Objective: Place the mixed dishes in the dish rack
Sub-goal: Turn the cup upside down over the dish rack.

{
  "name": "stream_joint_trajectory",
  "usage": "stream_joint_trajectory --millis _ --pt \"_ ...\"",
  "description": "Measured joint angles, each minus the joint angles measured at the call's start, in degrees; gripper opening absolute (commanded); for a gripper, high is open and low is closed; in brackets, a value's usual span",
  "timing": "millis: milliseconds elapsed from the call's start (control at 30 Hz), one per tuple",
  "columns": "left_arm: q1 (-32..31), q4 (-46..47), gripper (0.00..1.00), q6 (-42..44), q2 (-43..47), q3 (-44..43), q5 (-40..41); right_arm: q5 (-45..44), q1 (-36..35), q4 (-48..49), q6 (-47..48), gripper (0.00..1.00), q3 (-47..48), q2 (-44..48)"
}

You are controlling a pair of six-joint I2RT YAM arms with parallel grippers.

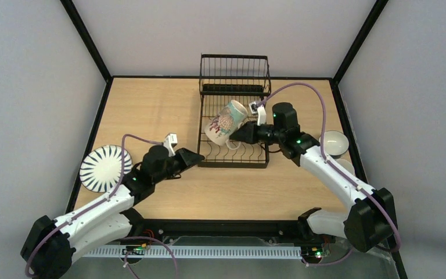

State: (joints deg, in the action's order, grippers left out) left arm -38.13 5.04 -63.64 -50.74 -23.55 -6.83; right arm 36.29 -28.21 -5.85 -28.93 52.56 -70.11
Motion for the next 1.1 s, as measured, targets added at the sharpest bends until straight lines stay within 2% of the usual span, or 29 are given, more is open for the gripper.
stream_joint_trajectory --millis 267,700,900,1100 --pt "0.7 -4.1 0.54 0.2 2.3 0.0 0.1 -4.6 0.0 -5.9 8.6 0.00 0.0 -0.5" --pt "2.9 -6.9 0.50 1.6 2.2 0.0 -0.8 -12.8 -1.7 -7.1 18.9 0.00 1.0 -5.8" --pt "4.6 -7.5 0.50 3.1 0.4 -1.0 -2.2 -19.8 -5.1 -7.1 22.7 0.00 5.3 -11.7" --pt "6.9 -7.8 0.50 4.5 -0.3 -2.0 -3.9 -28.3 -9.7 -6.3 26.1 0.00 6.2 -13.0"
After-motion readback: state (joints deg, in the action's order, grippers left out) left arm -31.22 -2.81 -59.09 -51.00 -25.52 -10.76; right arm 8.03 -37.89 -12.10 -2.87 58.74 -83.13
